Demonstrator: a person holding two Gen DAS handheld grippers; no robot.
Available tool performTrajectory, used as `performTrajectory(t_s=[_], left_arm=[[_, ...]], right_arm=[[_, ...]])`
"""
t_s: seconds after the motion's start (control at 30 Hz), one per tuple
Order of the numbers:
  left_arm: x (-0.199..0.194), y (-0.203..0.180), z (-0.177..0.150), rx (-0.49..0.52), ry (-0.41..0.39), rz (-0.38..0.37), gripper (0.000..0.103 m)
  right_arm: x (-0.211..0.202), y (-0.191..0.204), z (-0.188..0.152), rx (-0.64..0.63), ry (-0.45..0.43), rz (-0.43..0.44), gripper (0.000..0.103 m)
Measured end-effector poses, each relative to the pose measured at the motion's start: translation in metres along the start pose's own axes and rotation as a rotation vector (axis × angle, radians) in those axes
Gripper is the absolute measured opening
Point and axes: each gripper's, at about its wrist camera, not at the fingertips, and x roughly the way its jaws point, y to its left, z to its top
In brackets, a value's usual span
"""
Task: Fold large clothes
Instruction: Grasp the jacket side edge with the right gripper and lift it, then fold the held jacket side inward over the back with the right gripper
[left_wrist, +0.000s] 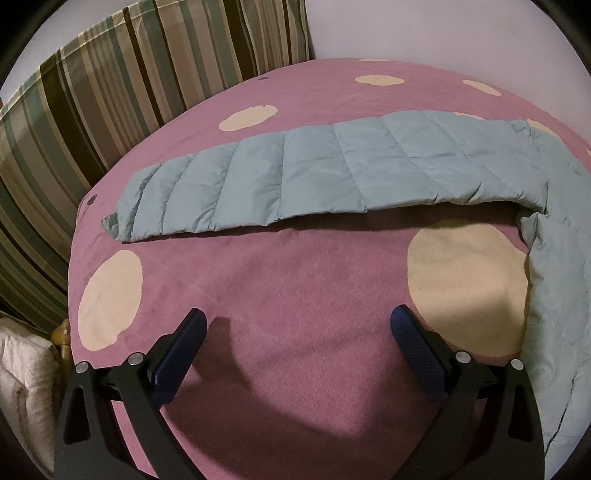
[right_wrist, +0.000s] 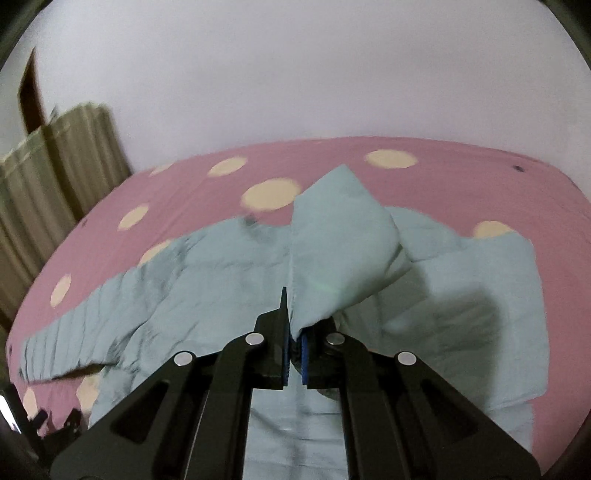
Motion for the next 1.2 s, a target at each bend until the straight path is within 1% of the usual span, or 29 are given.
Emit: performTrajectory(t_s=[0.2, 0.33, 0.4, 0.43, 0.47, 0.5, 0.57, 0.63, 0.7, 0.77, 0.83, 0.87, 0.9, 0.93, 0.97, 1.0, 1.1, 1.2], left_arm=[[0.001, 0.001, 0.001, -0.010, 0.005, -0.013, 0.099], [0.001, 0.001, 0.001, -0.014, 0.007, -0.018, 0.099], [0.001, 0.001, 0.001, -0.015, 0.009, -0.019, 0.099], [0.001, 0.001, 0.001, -0.015, 0.009, -0.019, 0.099], [0.001, 0.001, 0.001, -0.015, 0.009, -0.019, 0.099], [0.001, 0.001, 0.001, -0.015, 0.009, -0.019, 0.099], [0.001, 0.001, 0.001, -0.016, 0.009, -0.020, 0.099], [0.001, 0.002, 0.001, -0.019, 0.010, -0.024, 0.099], [0.001, 0.002, 0.001, -0.020, 0.010, -0.025, 0.099], [0.001, 0.002, 0.001, -0.018, 0.010, -0.023, 0.099], [0.001, 0.001, 0.001, -0.016, 0.009, -0.020, 0.099], [0.001, 0.001, 0.001, -0.017, 0.009, -0.021, 0.099], [0.001, 0.001, 0.001, -0.018, 0.009, -0.022, 0.099], [0.001, 0.001, 0.001, -0.017, 0.009, -0.021, 0.099], [0.001, 0.001, 0.001, -0.017, 0.009, -0.021, 0.099], [0.001, 0.001, 0.001, -0.016, 0.009, -0.021, 0.099], [0.000, 0.000, 0.001, -0.010, 0.006, -0.011, 0.099], [0.000, -0.001, 0.002, -0.003, 0.005, -0.003, 0.099]], right_arm=[[0.033, 0.048, -0.020, -0.101, 0.102, 0.045, 0.004], [0.055, 0.064, -0.034, -0.155, 0.184, 0.052, 0.006], [0.065, 0.070, -0.041, -0.172, 0.221, 0.054, 0.017], [0.068, 0.071, -0.043, -0.181, 0.233, 0.061, 0.020], [0.068, 0.073, -0.046, -0.188, 0.236, 0.068, 0.030], [0.065, 0.075, -0.047, -0.196, 0.239, 0.090, 0.036], [0.055, 0.075, -0.047, -0.209, 0.239, 0.123, 0.037], [0.034, 0.067, -0.046, -0.208, 0.225, 0.159, 0.037], [0.009, 0.048, -0.043, -0.180, 0.193, 0.165, 0.037], [-0.011, 0.022, -0.039, -0.139, 0.158, 0.145, 0.036], [-0.028, -0.019, -0.034, -0.081, 0.127, 0.089, 0.034], [-0.035, -0.039, -0.034, -0.056, 0.116, 0.050, 0.029], [-0.040, -0.065, -0.034, -0.023, 0.109, -0.006, 0.028], [-0.042, -0.091, -0.035, 0.021, 0.113, -0.054, 0.028], [-0.042, -0.109, -0.037, 0.056, 0.119, -0.078, 0.027], [-0.041, -0.134, -0.041, 0.112, 0.128, -0.108, 0.027], [-0.032, -0.176, -0.053, 0.170, 0.163, -0.173, 0.027], [-0.010, -0.199, -0.070, 0.205, 0.229, -0.170, 0.026]])
